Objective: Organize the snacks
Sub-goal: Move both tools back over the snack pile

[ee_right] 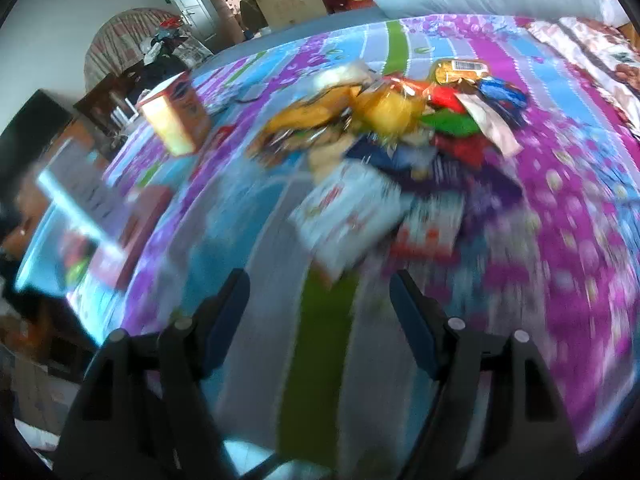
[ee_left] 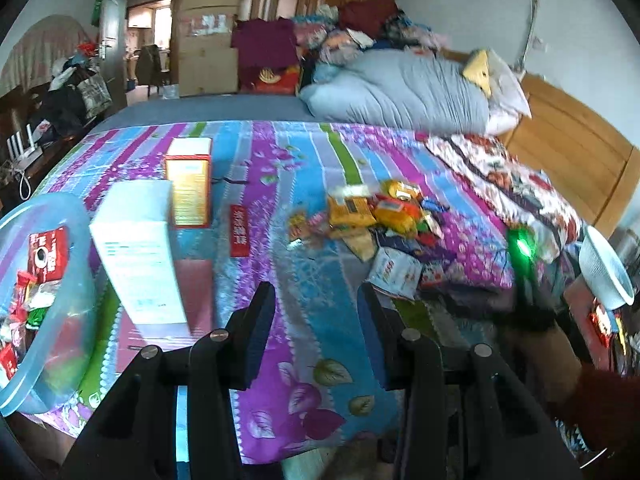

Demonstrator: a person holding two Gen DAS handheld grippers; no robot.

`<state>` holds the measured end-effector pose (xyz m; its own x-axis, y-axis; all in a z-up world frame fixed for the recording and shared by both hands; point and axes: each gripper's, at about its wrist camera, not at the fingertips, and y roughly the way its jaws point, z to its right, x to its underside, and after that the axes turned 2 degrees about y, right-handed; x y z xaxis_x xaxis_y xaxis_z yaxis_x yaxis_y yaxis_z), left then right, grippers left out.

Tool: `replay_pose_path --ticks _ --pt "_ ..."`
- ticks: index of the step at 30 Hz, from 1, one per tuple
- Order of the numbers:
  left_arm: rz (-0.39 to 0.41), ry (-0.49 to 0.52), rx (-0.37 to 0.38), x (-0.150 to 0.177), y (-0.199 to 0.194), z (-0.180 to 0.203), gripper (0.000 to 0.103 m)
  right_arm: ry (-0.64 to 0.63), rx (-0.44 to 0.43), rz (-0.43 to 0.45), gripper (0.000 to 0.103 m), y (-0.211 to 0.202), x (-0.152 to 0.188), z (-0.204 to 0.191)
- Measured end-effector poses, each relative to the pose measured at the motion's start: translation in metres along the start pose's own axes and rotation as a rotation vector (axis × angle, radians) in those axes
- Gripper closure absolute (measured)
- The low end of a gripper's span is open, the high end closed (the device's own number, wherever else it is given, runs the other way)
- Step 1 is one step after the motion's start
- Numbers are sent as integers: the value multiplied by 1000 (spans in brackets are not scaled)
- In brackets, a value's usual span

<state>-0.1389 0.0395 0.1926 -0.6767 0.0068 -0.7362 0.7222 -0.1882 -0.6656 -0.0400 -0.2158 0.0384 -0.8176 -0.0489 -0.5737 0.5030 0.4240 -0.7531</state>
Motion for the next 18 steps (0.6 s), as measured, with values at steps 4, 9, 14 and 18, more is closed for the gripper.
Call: replay_pose_path --ticks 4,9,14,18 --pt "-30 31 -14 -2 9 12 60 -29 26 -19 29 36 -25 7" --pt "-61 65 -13 -2 17 20 60 19 -142 -87 28 44 -7 -14" --pt "-91 77 3 0 32 23 60 19 -226 -35 29 4 29 -24" --pt "-145 90 58 6 60 28 47 124 -162 -52 29 -8 53 18"
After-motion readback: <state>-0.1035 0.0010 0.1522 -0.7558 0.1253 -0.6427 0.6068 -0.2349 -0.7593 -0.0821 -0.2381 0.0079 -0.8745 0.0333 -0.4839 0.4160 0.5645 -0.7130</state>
